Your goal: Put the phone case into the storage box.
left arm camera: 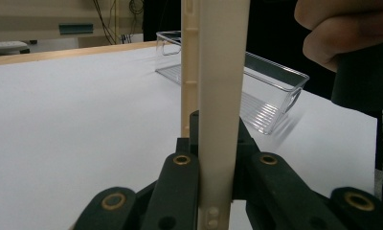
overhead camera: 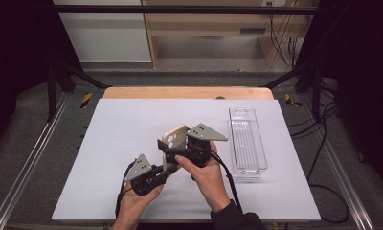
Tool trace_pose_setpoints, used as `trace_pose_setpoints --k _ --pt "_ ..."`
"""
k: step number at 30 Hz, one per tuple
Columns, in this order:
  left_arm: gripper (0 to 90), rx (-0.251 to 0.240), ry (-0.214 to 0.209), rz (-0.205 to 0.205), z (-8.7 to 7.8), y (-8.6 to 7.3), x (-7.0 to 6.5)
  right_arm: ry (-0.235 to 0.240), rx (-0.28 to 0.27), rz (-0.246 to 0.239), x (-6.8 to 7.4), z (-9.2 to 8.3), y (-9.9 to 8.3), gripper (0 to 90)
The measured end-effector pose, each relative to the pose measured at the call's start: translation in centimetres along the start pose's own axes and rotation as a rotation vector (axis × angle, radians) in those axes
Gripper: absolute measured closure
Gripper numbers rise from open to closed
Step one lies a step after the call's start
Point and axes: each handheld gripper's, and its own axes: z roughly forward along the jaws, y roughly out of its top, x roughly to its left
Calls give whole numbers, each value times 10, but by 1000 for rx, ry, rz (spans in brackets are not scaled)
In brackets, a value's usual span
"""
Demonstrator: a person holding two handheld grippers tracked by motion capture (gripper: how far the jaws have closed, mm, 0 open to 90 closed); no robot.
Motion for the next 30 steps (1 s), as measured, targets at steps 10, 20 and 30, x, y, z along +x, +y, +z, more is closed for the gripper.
trace_pose_setpoints --k 10,20,30 --pt "846 1 0 -3 0 -1 1 6 9 4 -1 0 -1 102" --pt "844 5 13 -3 0 -4 3 -9 50 13 -1 3 0 110" --pt "789 -35 45 9 -2 -4 5 -38 67 12 4 5 8 114"
